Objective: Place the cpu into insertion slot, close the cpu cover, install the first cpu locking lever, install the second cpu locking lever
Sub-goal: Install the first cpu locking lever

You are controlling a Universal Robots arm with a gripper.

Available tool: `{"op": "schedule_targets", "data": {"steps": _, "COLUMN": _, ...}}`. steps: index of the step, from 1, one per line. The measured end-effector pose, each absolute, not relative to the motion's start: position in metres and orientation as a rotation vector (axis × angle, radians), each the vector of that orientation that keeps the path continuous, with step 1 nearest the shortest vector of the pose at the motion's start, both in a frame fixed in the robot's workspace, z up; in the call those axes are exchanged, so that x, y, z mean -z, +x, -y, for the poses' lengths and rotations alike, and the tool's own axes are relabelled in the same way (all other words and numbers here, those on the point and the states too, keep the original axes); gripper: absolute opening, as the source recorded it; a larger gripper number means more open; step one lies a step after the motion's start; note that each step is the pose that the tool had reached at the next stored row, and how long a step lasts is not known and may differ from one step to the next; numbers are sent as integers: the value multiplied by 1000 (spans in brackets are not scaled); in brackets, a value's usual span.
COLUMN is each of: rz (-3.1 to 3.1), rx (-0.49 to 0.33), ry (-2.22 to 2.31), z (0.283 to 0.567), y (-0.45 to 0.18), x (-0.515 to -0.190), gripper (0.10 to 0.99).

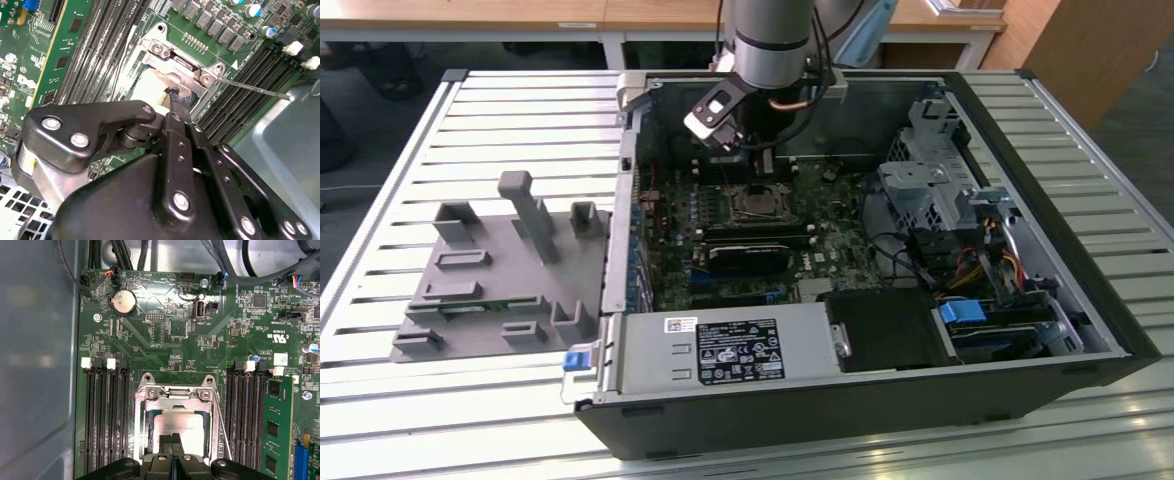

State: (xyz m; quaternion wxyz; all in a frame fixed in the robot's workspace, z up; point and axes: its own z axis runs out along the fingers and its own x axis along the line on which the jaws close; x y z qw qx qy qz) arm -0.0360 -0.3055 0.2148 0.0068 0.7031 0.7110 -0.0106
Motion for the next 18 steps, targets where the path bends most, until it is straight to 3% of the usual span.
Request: {"op": "schedule_targets", "data": {"steps": 18, "rz": -2212, "rx": 9, "ry": 2189, "z": 305, "y": -36, "x": -257, "gripper": 106}}
